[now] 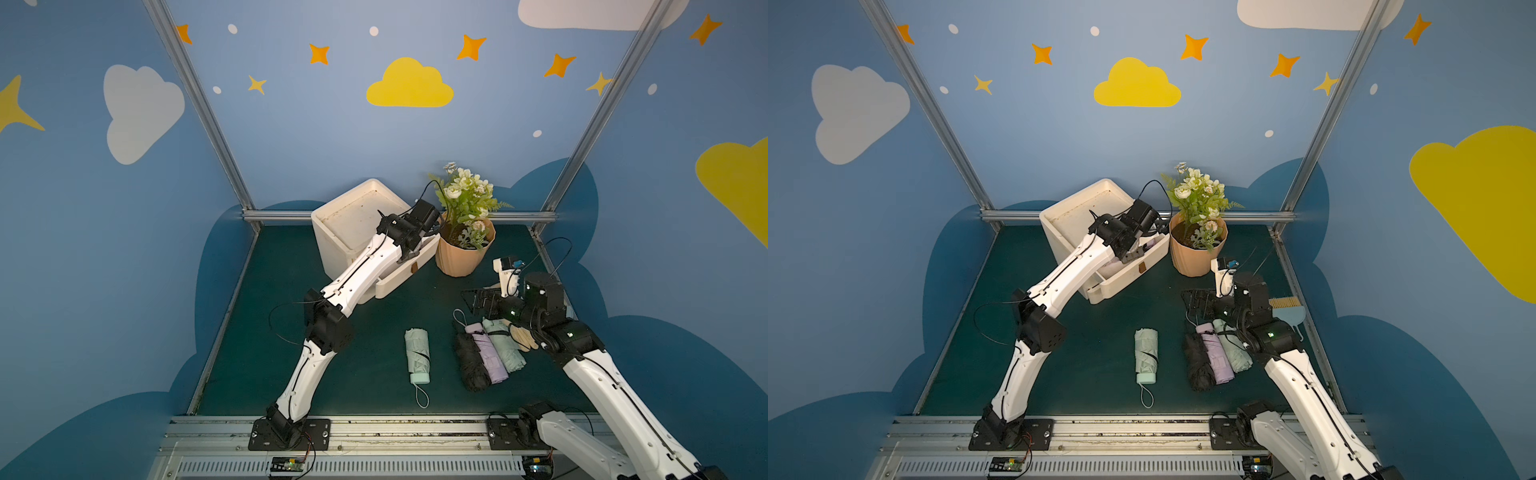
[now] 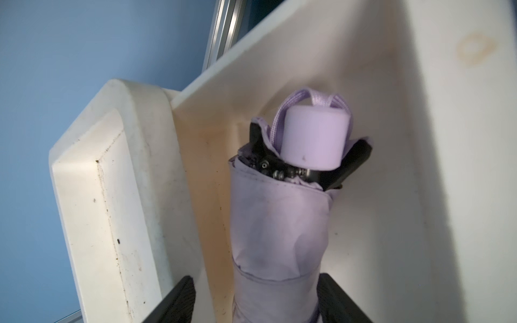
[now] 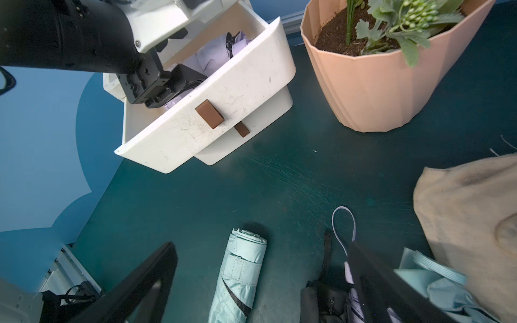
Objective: Place the umbrella in the drawer by color
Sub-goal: Place the umbrella in the drawer.
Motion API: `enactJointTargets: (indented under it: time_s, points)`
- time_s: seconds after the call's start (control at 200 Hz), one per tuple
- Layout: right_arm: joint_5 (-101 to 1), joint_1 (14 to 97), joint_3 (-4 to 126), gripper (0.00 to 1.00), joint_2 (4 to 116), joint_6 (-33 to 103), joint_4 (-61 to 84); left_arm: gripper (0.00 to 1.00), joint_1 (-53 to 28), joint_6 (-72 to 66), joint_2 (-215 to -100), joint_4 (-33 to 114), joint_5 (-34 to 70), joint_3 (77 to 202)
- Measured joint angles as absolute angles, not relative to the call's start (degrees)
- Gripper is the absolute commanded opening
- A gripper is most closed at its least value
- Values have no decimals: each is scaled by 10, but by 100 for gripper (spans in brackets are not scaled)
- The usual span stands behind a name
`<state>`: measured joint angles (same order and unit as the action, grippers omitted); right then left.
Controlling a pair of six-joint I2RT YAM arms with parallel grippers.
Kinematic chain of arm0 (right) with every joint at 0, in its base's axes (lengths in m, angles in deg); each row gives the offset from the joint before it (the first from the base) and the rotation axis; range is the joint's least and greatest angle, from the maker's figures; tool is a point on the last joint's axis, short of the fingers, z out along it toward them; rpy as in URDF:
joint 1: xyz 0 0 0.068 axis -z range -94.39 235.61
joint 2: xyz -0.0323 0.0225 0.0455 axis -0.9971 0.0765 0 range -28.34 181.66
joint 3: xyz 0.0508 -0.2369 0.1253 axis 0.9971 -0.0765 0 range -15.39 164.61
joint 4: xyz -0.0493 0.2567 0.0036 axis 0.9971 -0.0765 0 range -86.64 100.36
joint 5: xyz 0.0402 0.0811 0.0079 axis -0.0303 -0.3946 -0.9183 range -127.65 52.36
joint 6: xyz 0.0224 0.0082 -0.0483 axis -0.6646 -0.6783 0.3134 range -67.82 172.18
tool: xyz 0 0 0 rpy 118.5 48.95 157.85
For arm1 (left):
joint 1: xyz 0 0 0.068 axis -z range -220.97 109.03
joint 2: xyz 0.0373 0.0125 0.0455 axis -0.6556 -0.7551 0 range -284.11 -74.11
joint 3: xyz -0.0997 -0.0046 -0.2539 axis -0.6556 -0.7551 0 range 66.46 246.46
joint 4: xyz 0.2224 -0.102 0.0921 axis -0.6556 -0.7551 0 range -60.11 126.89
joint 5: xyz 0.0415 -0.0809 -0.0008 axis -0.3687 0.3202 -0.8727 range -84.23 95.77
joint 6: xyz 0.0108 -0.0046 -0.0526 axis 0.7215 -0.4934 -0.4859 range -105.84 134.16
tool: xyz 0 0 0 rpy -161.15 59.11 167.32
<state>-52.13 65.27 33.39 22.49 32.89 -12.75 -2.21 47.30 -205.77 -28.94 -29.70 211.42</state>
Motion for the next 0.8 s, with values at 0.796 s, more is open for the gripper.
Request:
enactJointTargets:
  time_s: [0.796]
  points:
    - [-495, 656, 483, 96, 350, 352, -385, 90, -71, 309, -1835, -233, -140, 2020]
